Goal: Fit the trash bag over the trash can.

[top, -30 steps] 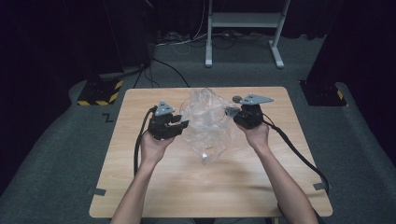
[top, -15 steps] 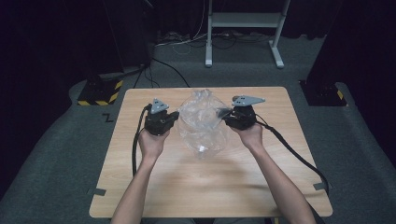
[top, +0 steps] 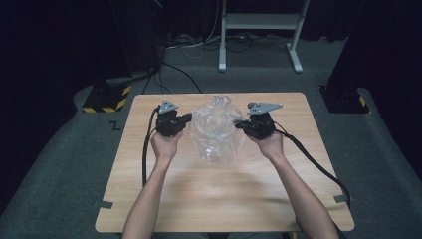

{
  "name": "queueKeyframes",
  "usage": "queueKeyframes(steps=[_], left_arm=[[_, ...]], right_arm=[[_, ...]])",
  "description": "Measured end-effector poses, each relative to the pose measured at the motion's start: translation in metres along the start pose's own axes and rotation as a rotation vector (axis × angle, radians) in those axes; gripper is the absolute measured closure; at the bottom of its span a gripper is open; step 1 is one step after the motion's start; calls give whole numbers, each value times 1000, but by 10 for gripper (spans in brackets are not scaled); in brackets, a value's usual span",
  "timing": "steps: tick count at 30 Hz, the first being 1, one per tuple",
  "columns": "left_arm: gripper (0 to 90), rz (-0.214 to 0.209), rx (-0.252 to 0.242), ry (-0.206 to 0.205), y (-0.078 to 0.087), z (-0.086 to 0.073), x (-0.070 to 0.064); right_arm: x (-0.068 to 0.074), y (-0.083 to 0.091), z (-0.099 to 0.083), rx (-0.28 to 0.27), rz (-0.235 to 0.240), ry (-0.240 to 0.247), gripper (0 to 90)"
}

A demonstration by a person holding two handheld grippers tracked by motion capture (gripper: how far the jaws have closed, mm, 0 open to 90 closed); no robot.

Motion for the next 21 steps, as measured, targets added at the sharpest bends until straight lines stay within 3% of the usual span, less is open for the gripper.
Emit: queueKeyframes(steps=[7,12,21], left_arm=[[900,-22,-6,31,-5,1,4],[900,-22,-11,18,-14,5,-1],[900,-26,-15,30,-19,6,3]], right_arm=[[3,6,-1,31,31,11,900],[6,13,-2,43,44,10,900],[6,17,1,16,42,16,848]])
Point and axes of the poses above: each handheld gripper's, and its own axes: y roughly backward along the jaws, z roughly out of its top, x roughly to its left, the point moved 7 cm from there along -y, roughly forward along the jaws, and after that the axes turned 7 degrees about -z, right-handed, at the moved point
